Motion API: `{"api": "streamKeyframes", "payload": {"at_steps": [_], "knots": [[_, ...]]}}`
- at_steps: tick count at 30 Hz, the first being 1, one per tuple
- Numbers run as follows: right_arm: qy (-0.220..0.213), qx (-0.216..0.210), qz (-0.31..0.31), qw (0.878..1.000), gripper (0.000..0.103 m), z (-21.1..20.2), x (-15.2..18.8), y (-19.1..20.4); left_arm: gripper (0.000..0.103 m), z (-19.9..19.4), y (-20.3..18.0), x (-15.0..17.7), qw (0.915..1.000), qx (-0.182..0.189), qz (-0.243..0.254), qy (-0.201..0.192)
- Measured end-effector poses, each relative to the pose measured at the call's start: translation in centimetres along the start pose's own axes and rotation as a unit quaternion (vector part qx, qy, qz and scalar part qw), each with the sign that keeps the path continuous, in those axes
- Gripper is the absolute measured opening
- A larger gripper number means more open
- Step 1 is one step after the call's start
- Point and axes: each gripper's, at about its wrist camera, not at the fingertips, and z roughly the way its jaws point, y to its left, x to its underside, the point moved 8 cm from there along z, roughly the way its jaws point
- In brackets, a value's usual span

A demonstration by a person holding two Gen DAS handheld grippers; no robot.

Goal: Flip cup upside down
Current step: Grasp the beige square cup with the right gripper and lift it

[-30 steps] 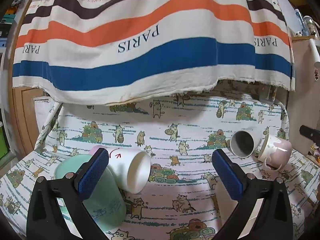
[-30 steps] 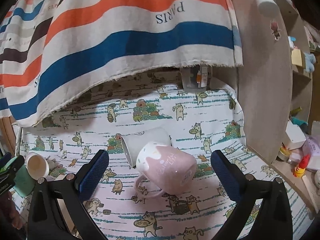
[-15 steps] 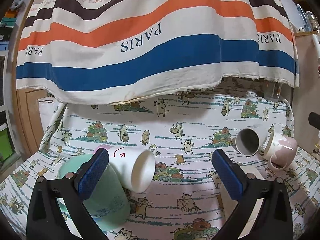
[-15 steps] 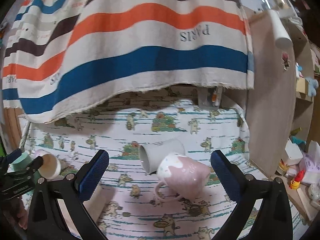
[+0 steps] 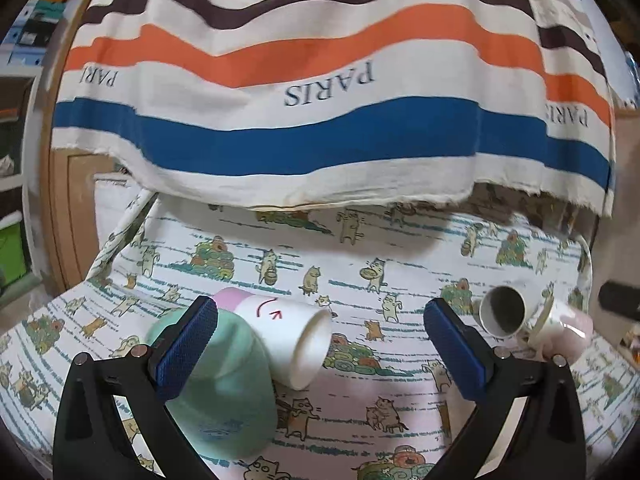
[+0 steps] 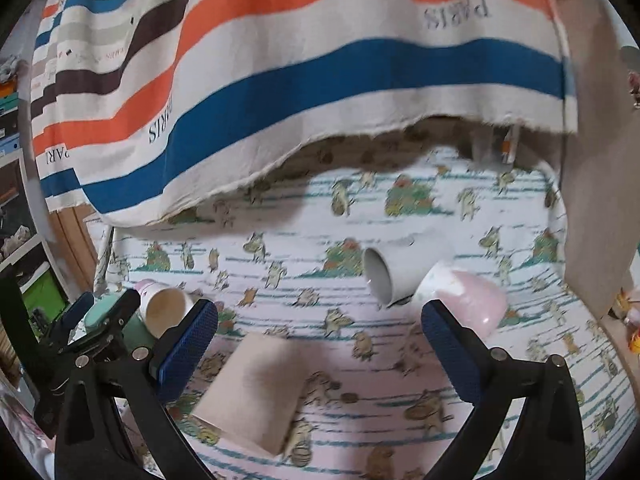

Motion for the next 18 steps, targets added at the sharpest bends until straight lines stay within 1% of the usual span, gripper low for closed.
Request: {"api": "streamKeyframes", "payload": {"at_steps": [3,7,9,11,12,14,17,18], "knots": [[0.031,0.005,0.0,0.999,0.102,1.3,0.2,0.7,0.103,0.1,0.6,-0.1,0.9999,-0.004,-0.013,0.002],[0.093,0.013,0.001,0.996,0.102,3.8,0.6,1.5,0.103,0.1,0.8,-0.1,0.9999,-0.007,-0.014,0.002],[0.119,0.016,0.015,0.993,0.102,5.1,0.9,1.4,0.103,0.0,0.7,-0.1,0.9999,-0.009,-0.01,-0.002],[0.141,0.007,0.029,0.989,0.102,6.1,1.1,1.4,0.103,0.0,0.7,-0.1,0.9999,-0.013,-0.005,-0.002],[0.157,0.003,0.031,0.987,0.101,6.8,1.3,1.5,0.103,0.0,0.6,0.0,0.9999,-0.014,-0.002,-0.001],[0.178,0.002,0.033,0.983,0.098,7.6,1.7,1.6,0.103,0.0,0.5,-0.1,0.9999,-0.013,0.001,0.0],[0.207,-0.009,0.037,0.978,0.096,8.9,2.6,2.1,0.103,0.0,0.7,-0.1,0.9998,-0.018,-0.002,0.0],[0.217,-0.013,0.039,0.975,0.094,9.3,3.0,2.2,0.103,0.1,0.8,-0.1,0.9998,-0.02,-0.004,0.002]]}}
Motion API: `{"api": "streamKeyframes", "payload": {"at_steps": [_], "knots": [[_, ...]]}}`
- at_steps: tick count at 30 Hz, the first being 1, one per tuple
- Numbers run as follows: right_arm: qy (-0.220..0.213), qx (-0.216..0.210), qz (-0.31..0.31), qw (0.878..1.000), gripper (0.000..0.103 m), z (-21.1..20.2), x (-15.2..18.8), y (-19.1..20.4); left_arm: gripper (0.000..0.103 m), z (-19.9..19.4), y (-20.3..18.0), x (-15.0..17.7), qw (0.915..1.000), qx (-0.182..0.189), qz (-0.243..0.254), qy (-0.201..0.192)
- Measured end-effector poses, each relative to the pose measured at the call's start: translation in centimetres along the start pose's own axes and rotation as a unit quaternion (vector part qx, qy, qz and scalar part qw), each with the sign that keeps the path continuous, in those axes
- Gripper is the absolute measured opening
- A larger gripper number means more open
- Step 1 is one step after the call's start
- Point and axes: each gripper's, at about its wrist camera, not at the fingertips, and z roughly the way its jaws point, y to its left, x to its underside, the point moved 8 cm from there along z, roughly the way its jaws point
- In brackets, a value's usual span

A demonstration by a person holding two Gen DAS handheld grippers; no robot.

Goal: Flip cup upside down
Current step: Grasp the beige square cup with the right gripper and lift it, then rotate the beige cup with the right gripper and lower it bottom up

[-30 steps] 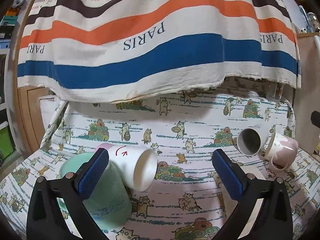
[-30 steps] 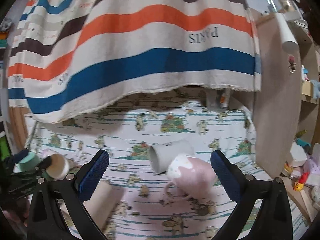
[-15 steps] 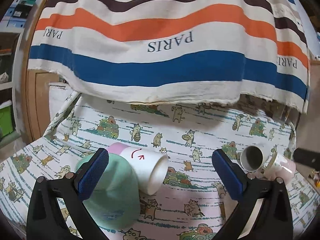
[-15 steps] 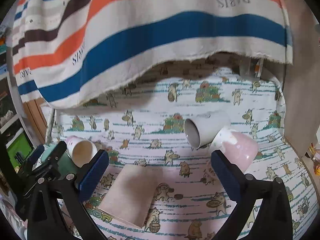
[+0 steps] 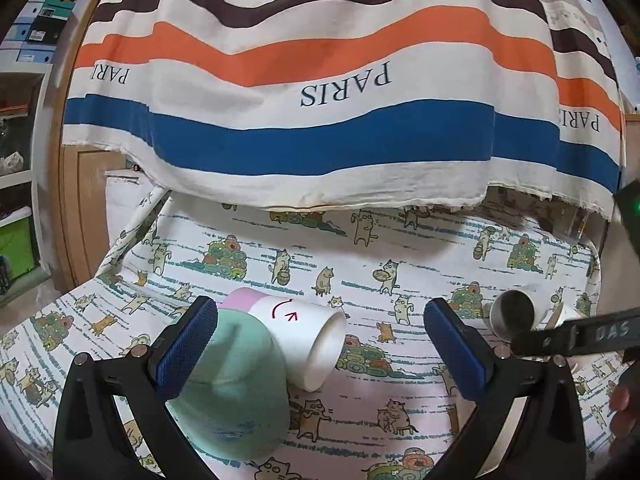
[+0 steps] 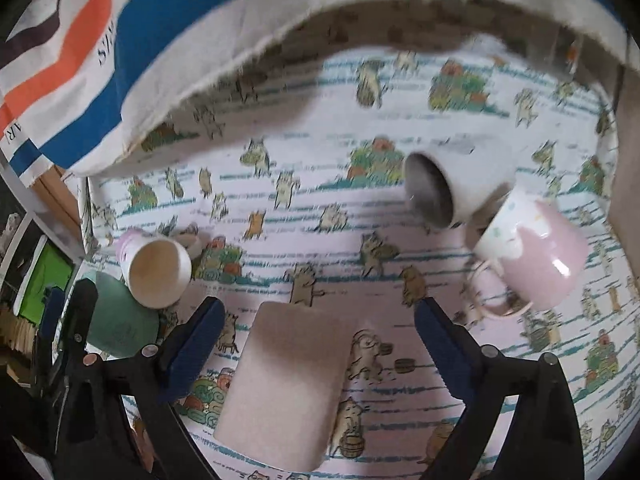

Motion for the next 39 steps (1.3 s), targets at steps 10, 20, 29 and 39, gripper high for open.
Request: {"api": "streamKeyframes", "payload": {"at_steps": [10,20,29,39], "knots": [[0.063,0.001,-0.019,0.998,0.088,4.3,1.6,1.6,0.103,0.8,1.3,0.1,0.9991,0.009,-0.036,0.021],[0.103,0.009,-0.013,0.995,0.081,6.2,2.9,1.7,0.103,0.7,0.9,-0.1,0.9996,0.013,-0.024,0.013],[0.091,-0.001,-0.019,0.996,0.076,5.4,2.9,1.9,0.103,0.6,1.0,-0.1,0.9992,0.019,-0.033,0.016],[-0.003,-0.012,-0.065,0.998,0.07,-0.8,0.8,2.6,0.103,-1.0,0.8,-1.0,0.999,0.025,-0.036,-0.01]]}}
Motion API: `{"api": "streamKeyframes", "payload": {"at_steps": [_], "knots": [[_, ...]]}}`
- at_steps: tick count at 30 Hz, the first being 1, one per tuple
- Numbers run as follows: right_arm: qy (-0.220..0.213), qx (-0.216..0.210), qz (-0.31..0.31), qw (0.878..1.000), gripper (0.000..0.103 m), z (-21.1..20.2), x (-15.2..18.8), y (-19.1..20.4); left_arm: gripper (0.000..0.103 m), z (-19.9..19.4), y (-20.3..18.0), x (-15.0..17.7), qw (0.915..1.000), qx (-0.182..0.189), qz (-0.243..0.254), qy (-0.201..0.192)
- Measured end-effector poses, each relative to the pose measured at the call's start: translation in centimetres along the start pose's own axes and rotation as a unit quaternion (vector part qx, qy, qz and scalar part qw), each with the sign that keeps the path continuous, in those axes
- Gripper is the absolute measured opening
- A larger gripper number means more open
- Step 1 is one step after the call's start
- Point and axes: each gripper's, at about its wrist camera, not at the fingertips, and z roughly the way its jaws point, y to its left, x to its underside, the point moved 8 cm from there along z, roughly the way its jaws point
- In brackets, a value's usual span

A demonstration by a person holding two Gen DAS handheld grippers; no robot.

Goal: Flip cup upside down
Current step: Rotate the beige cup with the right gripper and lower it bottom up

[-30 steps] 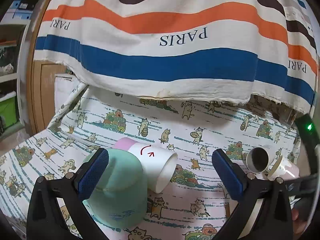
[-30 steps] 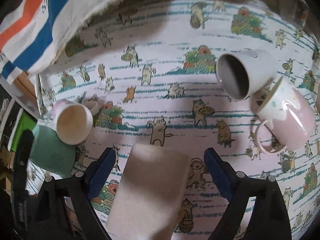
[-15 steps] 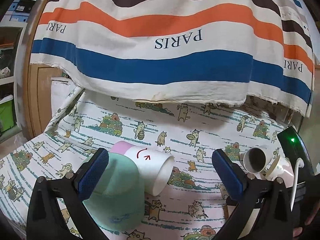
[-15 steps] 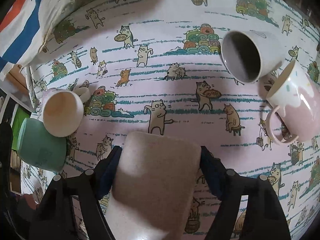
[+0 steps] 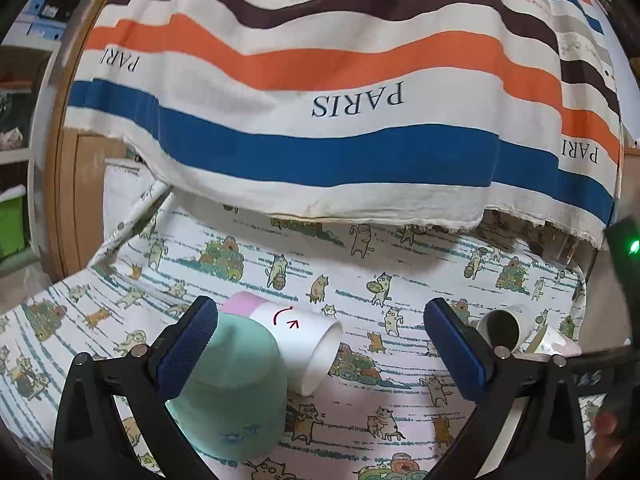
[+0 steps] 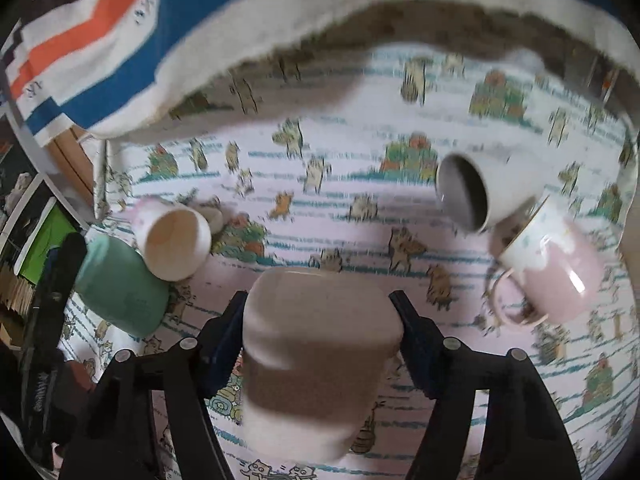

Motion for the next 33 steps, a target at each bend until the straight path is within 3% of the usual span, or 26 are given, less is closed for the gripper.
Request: {"api": "streamKeyframes", "payload": {"at_steps": [9,17,24,26,33], "knots": [[-0.083,0.053,-0.064,0.993,0.069,-3.6,-1.6,0.1,0.103,-0.6,-0.8,-0.1,0.9998,0.008,0.014,-0.01],[-0.07,0.08,-0.082,0.991,0.069,-2.4,-0.4,0.1,0.102,-0.4,-0.9,0.1,0.9997,0.005,0.021,-0.007],[-0.049,0.064,-0.06,0.995,0.069,-0.4,0.5,-0.9,0.102,-0.3,-1.0,0.2,0.9996,0.005,0.028,-0.007],[-0.053,0.069,-0.064,0.994,0.075,-0.5,0.4,-1.1,0.103,-0.3,-1.1,0.2,0.9995,0.006,0.029,-0.007],[-0.12,0.042,-0.062,0.99,0.086,-3.9,-0.8,-1.6,0.103,-0.5,-1.6,0.3,0.9992,0.016,0.035,-0.008]]}}
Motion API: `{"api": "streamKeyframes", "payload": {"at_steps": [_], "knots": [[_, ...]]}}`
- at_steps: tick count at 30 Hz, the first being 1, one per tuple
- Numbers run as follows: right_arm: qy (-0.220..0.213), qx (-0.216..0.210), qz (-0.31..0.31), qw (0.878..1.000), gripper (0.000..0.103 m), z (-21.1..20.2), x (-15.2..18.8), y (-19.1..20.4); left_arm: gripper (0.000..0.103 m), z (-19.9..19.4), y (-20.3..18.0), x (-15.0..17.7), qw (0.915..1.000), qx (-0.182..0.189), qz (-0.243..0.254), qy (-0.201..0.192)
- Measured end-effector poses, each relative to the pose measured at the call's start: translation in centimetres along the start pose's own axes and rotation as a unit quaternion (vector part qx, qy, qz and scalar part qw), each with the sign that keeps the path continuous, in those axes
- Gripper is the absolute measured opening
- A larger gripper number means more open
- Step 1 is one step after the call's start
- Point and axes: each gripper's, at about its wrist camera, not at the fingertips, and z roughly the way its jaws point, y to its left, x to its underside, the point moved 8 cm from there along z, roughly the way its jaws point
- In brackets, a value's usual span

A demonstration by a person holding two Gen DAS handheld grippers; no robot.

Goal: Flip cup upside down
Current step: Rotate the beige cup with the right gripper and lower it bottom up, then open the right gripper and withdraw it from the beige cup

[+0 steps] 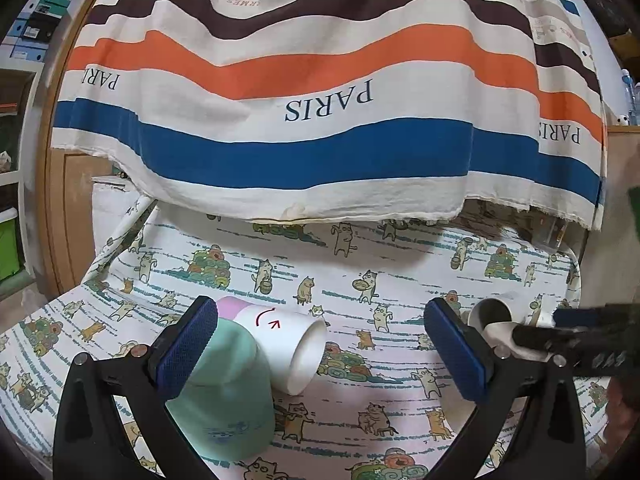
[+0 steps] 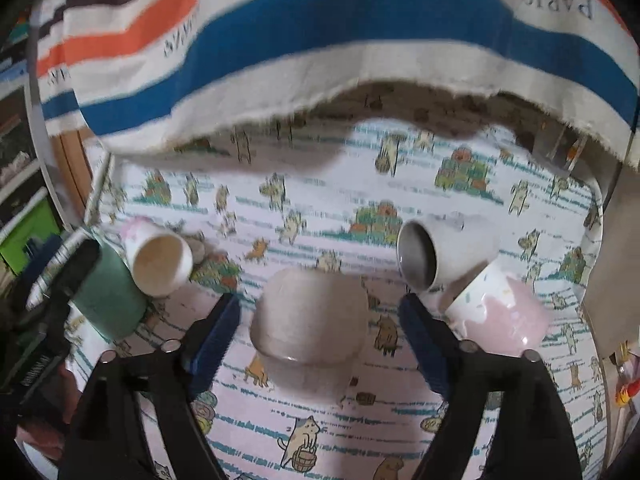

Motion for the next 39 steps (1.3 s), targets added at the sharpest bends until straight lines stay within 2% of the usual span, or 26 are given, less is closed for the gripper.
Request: {"api": "streamKeyframes", "payload": {"at_steps": [4,10,13,16,26,30,39], "knots": [[-0.055,-0.009,0.011,0.998,0.086,-2.4,-0.9,-0.9,0.103,-0.5,-0.2,-0.2,0.9999,0.01,0.003,-0.011],[-0.151,0.019,0.019,0.988,0.09,-6.0,-1.2,-3.1,0.103,-0.7,-0.9,-0.3,0.9996,0.024,0.011,-0.014],[-0.195,0.027,0.012,0.98,0.103,-7.7,-1.0,-3.6,0.103,-0.8,-1.5,-0.2,0.9992,0.029,0.023,-0.016],[-0.231,0.021,0.018,0.972,0.103,-9.0,-0.6,-4.2,0.103,-1.0,-2.2,-0.1,0.9985,0.038,0.034,-0.017],[-0.241,0.038,0.026,0.969,0.103,-8.4,2.2,-6.2,0.103,-1.2,-3.9,0.5,0.9965,0.058,0.059,-0.013],[-0.233,0.051,0.022,0.971,0.103,-7.3,3.1,-6.3,0.103,-1.6,-3.8,0.3,0.9965,0.054,0.058,-0.027],[-0.241,0.066,0.01,0.968,0.103,-6.2,4.2,-6.3,0.103,-0.6,-3.8,0.9,0.9969,0.057,0.053,-0.002]]}}
